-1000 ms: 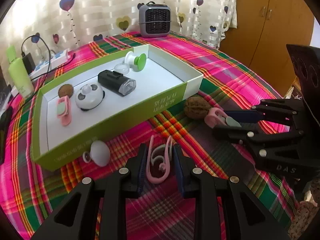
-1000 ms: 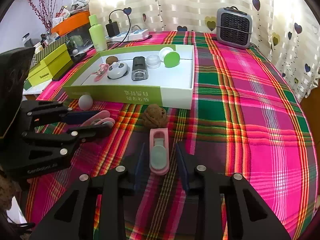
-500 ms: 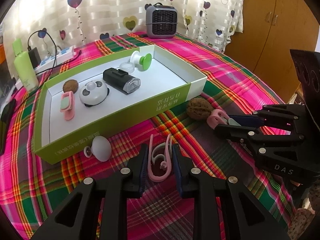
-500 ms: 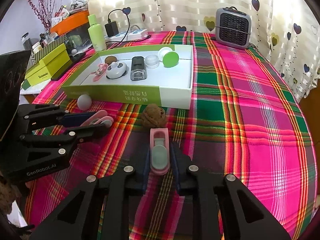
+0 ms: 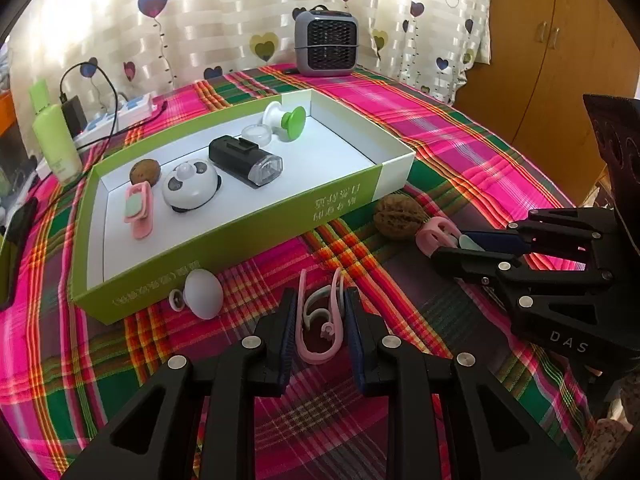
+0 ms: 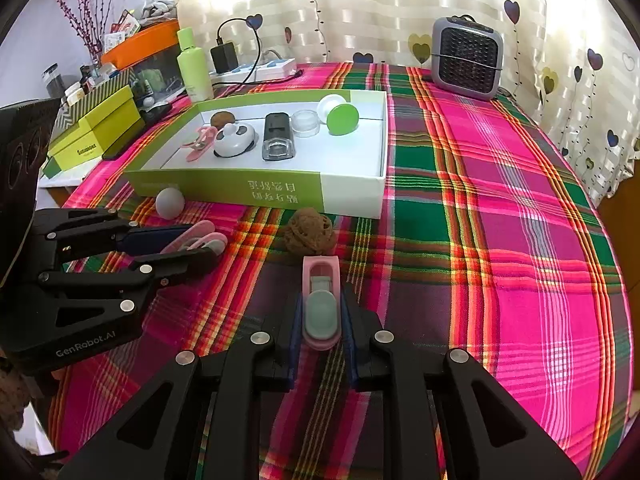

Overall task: Organize objects
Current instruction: 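Carry the pink clip with the right tool while the left tool carries the hook clip into the box, then open both tools to release the two pink clips into the box, then withdraw both open tools from the box toward the walnut and white knob, then grasp the walnut with the right tool while the left tool grasps the white knob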

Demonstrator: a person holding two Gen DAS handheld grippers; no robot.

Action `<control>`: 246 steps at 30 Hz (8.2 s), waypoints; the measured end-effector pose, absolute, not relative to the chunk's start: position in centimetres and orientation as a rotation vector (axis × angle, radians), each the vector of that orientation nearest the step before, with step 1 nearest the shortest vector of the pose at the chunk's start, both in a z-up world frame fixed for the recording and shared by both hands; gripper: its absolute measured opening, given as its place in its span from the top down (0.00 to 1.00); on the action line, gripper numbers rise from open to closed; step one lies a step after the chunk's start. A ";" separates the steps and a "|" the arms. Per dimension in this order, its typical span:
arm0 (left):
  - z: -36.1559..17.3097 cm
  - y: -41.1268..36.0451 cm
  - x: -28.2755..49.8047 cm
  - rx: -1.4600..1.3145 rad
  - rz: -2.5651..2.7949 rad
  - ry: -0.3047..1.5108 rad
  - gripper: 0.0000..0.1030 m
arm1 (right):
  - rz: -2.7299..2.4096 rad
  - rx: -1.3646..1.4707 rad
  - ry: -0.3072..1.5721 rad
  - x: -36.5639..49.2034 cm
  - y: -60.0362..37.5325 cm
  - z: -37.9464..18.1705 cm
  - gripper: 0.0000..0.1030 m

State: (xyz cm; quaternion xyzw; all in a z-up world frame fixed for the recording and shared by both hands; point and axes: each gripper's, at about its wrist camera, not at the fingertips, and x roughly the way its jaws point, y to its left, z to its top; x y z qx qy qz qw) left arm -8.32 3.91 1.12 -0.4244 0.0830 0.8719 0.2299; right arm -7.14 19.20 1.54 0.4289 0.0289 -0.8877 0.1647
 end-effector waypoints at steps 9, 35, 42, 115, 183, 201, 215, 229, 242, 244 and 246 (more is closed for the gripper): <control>1.3 3.8 -7.9 -1.164 2.418 0.218 0.79 | -2.526 1.219 0.068 -6.9 19.1 1.6 0.82; 4.6 2.4 -7.6 -1.086 2.517 0.133 0.79 | -2.513 1.110 0.059 -7.5 17.5 4.7 0.82; 5.0 1.7 -8.6 -1.093 2.531 0.094 0.79 | -2.511 1.099 0.058 -8.3 17.2 5.1 0.82; 2.0 0.8 -19.6 -1.284 2.554 -0.014 0.79 | -2.474 1.247 0.155 -21.0 15.3 2.2 0.82; 4.3 0.3 -15.3 -1.208 2.691 -0.027 0.56 | -2.533 1.133 0.036 -17.3 16.1 4.1 0.63; 5.1 -0.1 -11.2 -1.140 2.753 -0.006 0.56 | -2.567 1.080 0.028 -13.0 17.1 5.0 0.63; 4.4 -1.1 -7.9 -1.101 2.718 -0.014 0.56 | -2.589 1.070 0.024 -10.2 19.0 4.7 0.61; 2.4 -0.9 -7.8 -1.163 2.678 -0.050 0.56 | -2.588 1.105 0.023 -9.1 19.4 3.6 0.52; 1.3 -1.0 -9.1 -1.218 2.667 -0.080 0.56 | -2.539 1.171 0.062 -9.9 18.3 2.3 0.52; 1.2 -0.9 -9.3 -1.220 2.664 -0.082 0.56 | -2.538 1.171 0.077 -10.0 18.1 2.2 0.52; 1.2 -1.0 -9.2 -1.221 2.666 -0.080 0.56 | -2.536 1.176 0.083 -10.1 17.9 2.2 0.52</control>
